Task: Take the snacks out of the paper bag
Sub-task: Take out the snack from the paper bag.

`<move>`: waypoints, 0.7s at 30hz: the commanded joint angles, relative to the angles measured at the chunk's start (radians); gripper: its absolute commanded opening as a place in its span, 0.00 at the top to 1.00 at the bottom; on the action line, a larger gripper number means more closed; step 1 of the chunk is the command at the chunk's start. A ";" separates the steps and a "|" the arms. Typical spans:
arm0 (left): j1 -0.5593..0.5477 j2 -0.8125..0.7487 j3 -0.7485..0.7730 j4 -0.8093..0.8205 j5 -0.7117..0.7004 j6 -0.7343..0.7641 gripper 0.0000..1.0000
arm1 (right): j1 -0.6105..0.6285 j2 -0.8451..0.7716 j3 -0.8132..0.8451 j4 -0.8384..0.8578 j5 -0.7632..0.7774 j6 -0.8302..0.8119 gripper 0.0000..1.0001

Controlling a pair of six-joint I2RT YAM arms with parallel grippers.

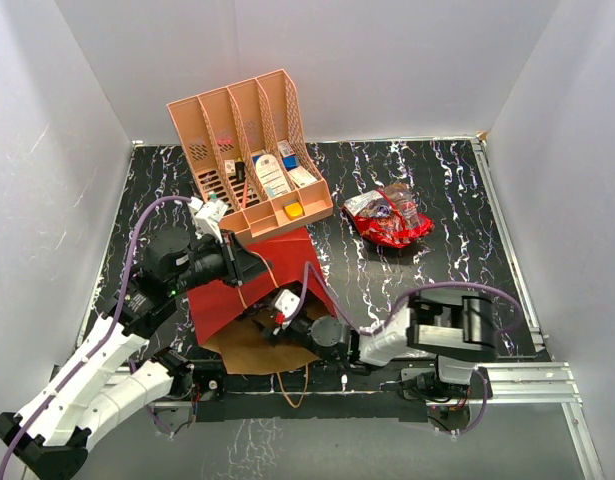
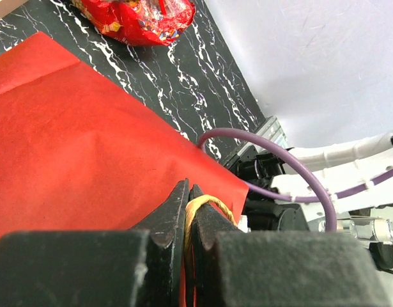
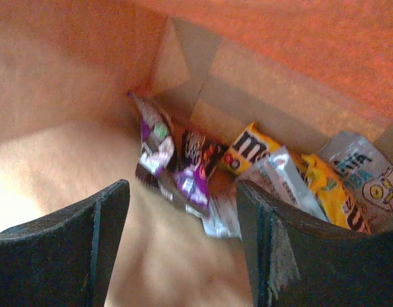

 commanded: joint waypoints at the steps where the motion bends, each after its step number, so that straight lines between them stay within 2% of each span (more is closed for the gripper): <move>1: 0.004 -0.021 0.010 0.047 0.022 -0.024 1.00 | 0.011 0.121 0.100 0.328 0.179 0.059 0.27; 9: 0.004 -0.029 -0.010 0.087 0.043 -0.038 1.00 | 0.010 0.318 0.204 0.425 0.316 0.020 0.14; 13: 0.004 -0.030 -0.010 0.104 0.049 -0.040 1.00 | 0.005 0.389 0.241 0.420 0.321 0.015 0.10; 21: 0.004 -0.035 -0.014 0.104 0.043 -0.041 1.00 | -0.002 0.429 0.236 0.310 0.294 0.111 0.27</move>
